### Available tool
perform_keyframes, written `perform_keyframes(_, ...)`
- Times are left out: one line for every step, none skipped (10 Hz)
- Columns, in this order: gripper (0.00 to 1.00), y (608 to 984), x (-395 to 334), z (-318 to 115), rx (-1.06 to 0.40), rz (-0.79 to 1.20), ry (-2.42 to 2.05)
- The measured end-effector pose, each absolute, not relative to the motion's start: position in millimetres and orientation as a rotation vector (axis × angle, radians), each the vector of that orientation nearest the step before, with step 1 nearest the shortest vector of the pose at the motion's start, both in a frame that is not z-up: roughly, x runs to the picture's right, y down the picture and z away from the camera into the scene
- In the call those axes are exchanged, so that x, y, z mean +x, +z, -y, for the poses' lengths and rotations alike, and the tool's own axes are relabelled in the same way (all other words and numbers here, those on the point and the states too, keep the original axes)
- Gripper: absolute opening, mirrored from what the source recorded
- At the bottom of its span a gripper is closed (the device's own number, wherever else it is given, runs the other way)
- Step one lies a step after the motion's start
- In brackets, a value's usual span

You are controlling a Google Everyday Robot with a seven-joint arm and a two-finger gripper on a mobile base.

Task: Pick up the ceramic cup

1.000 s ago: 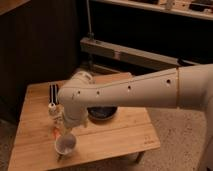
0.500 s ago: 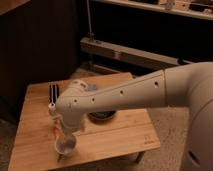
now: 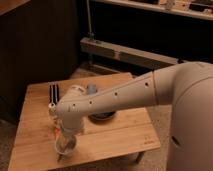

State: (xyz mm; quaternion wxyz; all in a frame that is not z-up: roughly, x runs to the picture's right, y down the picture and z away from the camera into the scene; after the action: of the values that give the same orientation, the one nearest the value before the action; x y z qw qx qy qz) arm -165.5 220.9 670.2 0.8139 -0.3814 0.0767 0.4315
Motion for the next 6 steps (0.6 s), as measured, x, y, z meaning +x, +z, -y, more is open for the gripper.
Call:
perform_keyframes(0.65, 674, -165, -219, -0.827, -0.158, 0.927)
perform_keyframes(0.65, 677, -165, -216, -0.839, -0.154, 0.934)
perform_keyframes(0.65, 680, -164, -214, -0.845, -0.153, 0.940)
perform_keyframes(0.65, 685, -163, -212, -0.849, -0.157, 0.942)
perform_keyframes(0.65, 688, -164, -213, -0.849, -0.164, 0.935)
perform_keyframes(0.65, 690, -165, -215, -0.847, -0.170, 0.924)
